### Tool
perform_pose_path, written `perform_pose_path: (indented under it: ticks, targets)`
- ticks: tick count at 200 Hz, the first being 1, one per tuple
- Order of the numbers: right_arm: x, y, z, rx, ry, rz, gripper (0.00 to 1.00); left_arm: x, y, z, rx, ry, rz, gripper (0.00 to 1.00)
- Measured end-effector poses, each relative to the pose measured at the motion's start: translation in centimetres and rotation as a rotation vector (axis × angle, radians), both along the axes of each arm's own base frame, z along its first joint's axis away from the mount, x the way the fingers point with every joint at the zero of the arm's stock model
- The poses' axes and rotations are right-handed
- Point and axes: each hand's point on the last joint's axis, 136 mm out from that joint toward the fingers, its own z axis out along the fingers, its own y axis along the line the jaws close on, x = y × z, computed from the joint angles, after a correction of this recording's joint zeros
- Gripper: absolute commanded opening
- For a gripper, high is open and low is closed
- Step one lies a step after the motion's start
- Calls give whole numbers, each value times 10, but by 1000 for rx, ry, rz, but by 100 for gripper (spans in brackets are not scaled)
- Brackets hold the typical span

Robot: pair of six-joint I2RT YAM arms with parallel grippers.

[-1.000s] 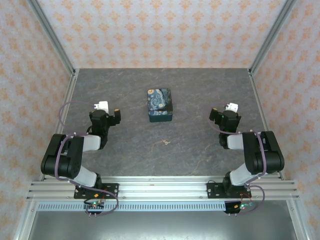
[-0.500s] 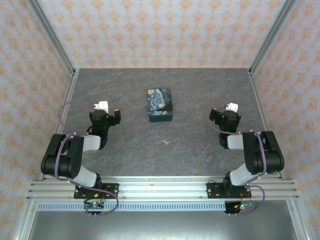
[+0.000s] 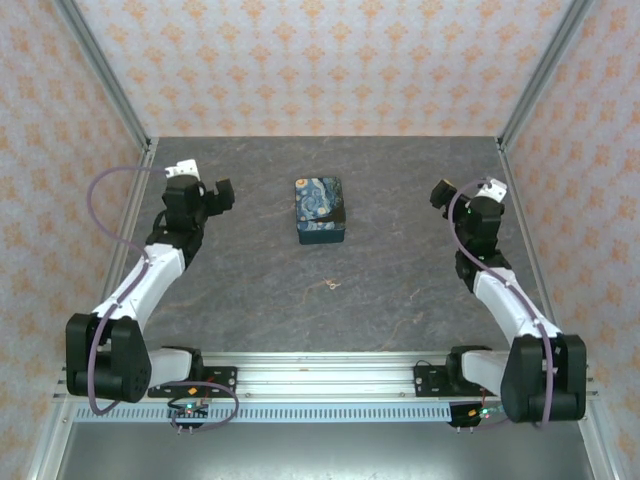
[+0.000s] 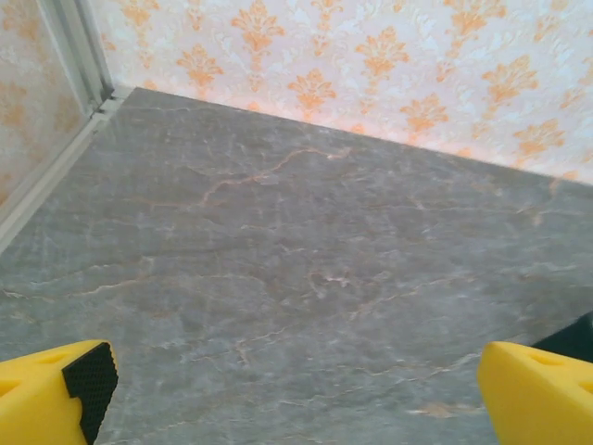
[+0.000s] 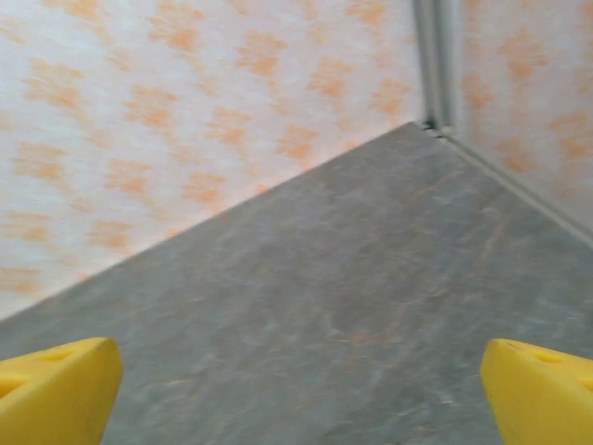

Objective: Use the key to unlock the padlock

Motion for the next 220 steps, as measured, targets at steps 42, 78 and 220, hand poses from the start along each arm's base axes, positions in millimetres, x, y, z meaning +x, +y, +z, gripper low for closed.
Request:
perform_pose_path:
  ticks: [42, 78, 220]
  targets:
    - [-10, 52, -25, 217, 137, 196, 83, -7, -17, 15, -180, 91, -6, 100]
    - [-10, 119, -53, 341, 305, 342, 80, -3, -40, -7, -336, 198, -46, 100]
    - [31, 246, -114, 384, 582, 434, 76, 104, -166, -100, -666, 517, -230, 100]
